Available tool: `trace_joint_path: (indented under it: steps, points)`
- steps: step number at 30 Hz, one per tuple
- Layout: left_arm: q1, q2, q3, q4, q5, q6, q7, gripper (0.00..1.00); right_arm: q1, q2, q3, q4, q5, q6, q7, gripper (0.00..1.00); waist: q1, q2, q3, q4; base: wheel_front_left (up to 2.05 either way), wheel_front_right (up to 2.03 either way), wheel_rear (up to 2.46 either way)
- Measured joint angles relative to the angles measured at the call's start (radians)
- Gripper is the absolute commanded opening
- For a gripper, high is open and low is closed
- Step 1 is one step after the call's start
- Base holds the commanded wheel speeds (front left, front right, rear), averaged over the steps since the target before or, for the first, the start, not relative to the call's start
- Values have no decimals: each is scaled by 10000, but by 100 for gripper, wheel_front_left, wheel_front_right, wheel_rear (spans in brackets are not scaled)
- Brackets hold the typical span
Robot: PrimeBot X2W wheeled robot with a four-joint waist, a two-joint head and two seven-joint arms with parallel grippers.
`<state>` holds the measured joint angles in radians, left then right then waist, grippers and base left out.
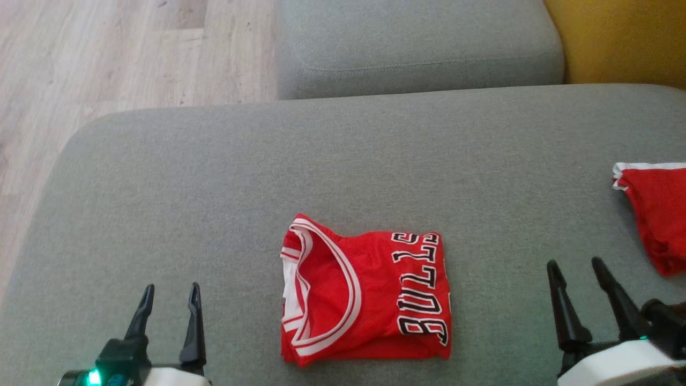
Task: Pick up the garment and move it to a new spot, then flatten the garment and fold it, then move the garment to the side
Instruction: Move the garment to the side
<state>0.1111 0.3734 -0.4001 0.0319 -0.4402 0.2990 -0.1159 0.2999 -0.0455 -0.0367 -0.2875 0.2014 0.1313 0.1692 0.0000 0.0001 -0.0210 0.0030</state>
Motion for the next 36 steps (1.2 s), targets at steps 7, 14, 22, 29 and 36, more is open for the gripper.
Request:
trace_joint_path:
  steps: [7, 14, 22, 29, 36]
  points:
    - [-402, -15, -244, -190, 169, -138, -188, 100, -317, -17, 445, 1689, 577, 0, 345, 100, 0, 0, 356, 419, 0, 0, 0]
    - [-1722, -219, -499, -142, 219, -462, -499, 100, -1932, -213, 1266, 3799, 1344, 0, 368, 100, 2, 0, 1077, 1116, 0, 0, 0]
    - [-2285, -481, -616, 334, 290, -800, -851, 100, -2788, -347, 1868, 5273, 1975, 0, 1781, 100, 1, 0, 1695, 1859, 0, 0, 0]
    - [-2333, -606, -608, 633, 280, -803, -982, 100, -2929, -654, 2077, 5039, 2190, 0, 2351, 0, 2, 0, 1734, 2012, 0, 0, 0]
    - [-2217, -608, -512, 614, 171, -715, -1070, 100, -2856, -1198, 2140, 3751, 1336, 0, 2080, 0, 0, 0, 1547, 1390, 0, 0, 0]
